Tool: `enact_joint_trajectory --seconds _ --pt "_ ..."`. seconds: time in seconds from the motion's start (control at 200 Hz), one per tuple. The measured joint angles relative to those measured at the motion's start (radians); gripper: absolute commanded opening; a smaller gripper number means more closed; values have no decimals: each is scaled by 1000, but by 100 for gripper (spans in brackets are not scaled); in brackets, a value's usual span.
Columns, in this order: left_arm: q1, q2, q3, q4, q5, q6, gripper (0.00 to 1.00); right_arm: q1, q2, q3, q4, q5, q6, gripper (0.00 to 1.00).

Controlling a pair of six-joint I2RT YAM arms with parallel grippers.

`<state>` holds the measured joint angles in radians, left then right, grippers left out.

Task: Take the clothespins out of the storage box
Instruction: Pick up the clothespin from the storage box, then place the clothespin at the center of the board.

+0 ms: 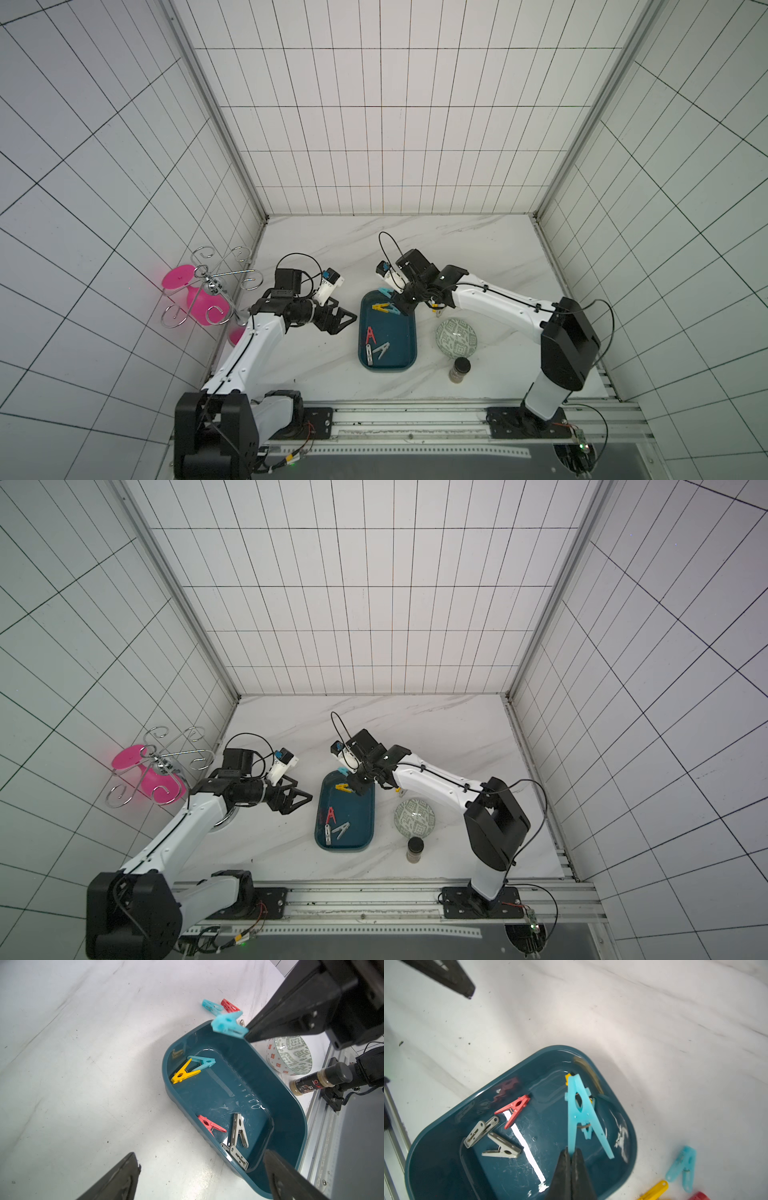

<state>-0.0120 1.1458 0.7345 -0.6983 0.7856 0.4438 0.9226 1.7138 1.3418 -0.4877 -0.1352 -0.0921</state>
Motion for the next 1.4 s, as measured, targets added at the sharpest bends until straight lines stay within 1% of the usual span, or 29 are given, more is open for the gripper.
enact_joint_trajectory --seconds 0.13,0.305,0.47,0.74,0.979,1.259,1.399 --pt "0 0 0 0 0 0 95 -64 -29 -26 11 47 93 5" --pt "0 0 0 0 0 0 95 -133 -31 -56 9 102 198 5" --pt "0 0 0 0 0 0 95 -178 -13 -63 8 120 259 5" --pt "0 0 0 0 0 -1 95 -183 77 -67 2 125 300 6" --pt "0 0 0 0 0 -3 95 -183 163 -67 -12 120 325 9" --pt "0 0 0 0 0 -3 95 -183 200 -67 -30 119 340 13" --pt "0 0 0 0 0 -3 95 -184 201 -67 -36 120 341 17"
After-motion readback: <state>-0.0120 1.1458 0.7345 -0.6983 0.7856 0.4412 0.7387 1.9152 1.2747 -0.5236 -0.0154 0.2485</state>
